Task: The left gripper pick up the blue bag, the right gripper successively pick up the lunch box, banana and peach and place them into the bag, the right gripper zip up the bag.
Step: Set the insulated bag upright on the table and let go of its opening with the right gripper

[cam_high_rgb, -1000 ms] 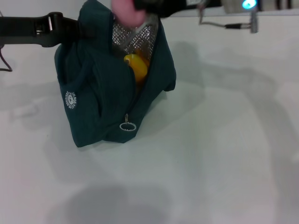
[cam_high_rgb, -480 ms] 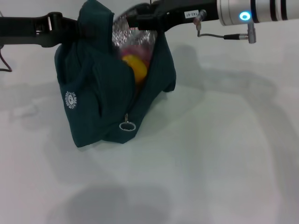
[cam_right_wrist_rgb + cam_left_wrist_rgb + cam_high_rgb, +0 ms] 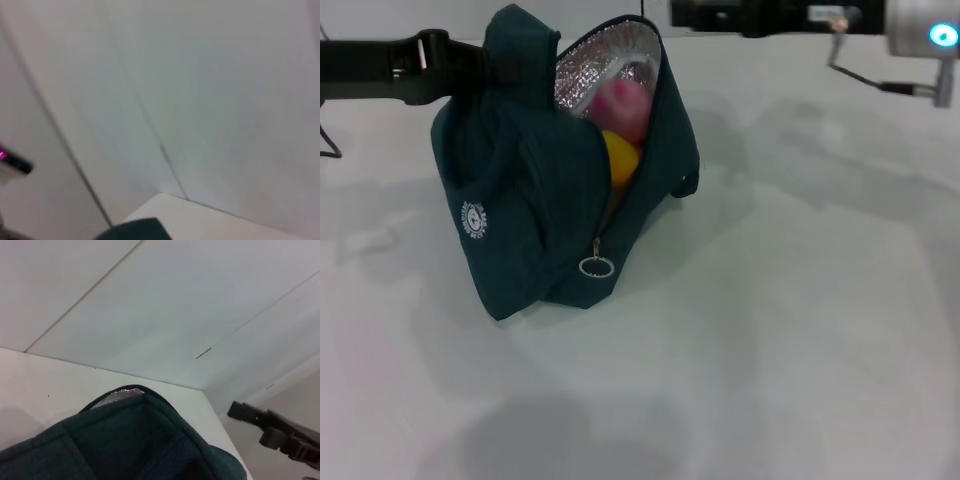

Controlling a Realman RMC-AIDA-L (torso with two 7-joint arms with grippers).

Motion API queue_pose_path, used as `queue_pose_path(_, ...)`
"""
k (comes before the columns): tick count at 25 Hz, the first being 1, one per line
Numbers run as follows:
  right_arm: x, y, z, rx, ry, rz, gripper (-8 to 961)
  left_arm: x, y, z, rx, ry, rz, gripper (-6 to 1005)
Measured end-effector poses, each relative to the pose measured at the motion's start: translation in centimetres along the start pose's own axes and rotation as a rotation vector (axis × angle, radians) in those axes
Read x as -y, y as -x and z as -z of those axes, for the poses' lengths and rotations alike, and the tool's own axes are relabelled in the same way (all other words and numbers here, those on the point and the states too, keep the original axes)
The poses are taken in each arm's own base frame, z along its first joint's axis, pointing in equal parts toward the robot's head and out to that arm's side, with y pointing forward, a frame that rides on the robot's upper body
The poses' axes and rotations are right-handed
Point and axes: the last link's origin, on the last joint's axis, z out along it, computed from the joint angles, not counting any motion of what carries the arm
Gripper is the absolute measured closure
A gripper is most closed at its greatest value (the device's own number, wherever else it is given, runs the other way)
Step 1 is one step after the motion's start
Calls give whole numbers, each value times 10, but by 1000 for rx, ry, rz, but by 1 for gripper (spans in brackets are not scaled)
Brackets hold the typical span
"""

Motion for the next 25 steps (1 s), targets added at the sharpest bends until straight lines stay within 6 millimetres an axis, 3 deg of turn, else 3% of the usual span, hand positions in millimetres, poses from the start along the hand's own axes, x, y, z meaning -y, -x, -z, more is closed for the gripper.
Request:
queue_pose_path(1,6,-6,7,4,-9,-58,272,0,0,0,0,0,0,885)
queue_pose_path(4,21,-23,17,9,-28,-217,273,-1,-1,-1,2,2,-3,884)
queue_pose_path(11,26,-47,-3,-21,5,-416,274,-3,-2,-4,8,7,-8,884)
queue_pose_path(19,18,-62,-27,-130,-1,-395,276,-6,-3,-8,11,17,-14,883)
queue_pose_path(25,13,-62,-29,-145,11,-304,278,-5,-2,-7,11,16,-11,882)
